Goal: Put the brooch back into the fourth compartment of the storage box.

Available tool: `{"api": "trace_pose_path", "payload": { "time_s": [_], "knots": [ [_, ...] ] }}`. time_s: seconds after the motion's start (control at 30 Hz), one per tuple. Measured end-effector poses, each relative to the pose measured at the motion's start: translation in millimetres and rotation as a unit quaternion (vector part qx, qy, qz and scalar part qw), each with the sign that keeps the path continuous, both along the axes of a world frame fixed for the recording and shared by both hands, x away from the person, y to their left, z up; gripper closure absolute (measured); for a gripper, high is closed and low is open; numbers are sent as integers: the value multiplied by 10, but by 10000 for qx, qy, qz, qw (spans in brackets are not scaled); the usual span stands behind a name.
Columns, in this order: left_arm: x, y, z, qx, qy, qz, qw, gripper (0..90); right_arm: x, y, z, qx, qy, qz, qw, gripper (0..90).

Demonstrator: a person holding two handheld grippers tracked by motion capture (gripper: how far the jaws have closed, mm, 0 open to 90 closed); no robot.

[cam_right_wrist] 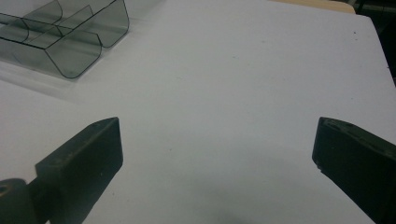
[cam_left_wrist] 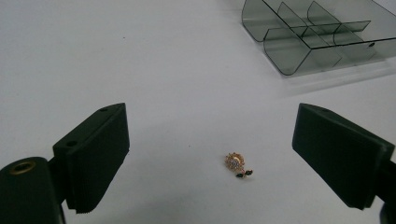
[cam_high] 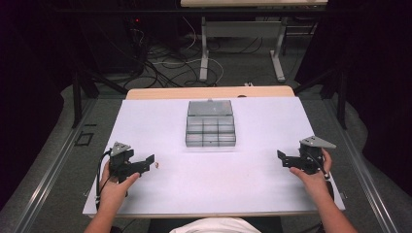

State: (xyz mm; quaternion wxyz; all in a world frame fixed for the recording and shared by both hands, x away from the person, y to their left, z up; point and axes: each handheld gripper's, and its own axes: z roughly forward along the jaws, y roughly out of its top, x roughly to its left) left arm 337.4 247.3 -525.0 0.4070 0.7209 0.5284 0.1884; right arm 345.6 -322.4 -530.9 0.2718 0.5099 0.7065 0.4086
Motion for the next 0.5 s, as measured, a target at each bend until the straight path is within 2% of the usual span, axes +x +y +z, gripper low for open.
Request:
{"api": "trace_pose_path", "payload": {
  "time_s": [0.03,0.17,0.27,0.33,0.43,0.5],
  "knots": [
    [7,-10,9,39,14,40,10000,166,-4,0,1,-17,11,9,10000,17],
    [35,-33,42,145,92,-18,9999,170,-2,-2,-10,-21,45,18,10000,23],
    [61,-65,46,131,117,-40,9998,202,10,-4,-27,-22,6,21,10000,31],
    [78,-66,60,179,223,-81,9996,219,9,-11,-25,-29,29,21,10000,35],
    [109,-88,59,176,221,-72,9996,237,6,-23,-22,-19,61,36,10000,44],
    [132,-89,61,275,274,-144,9991,242,3,-21,-19,22,80,13,10000,51]
  ]
}}
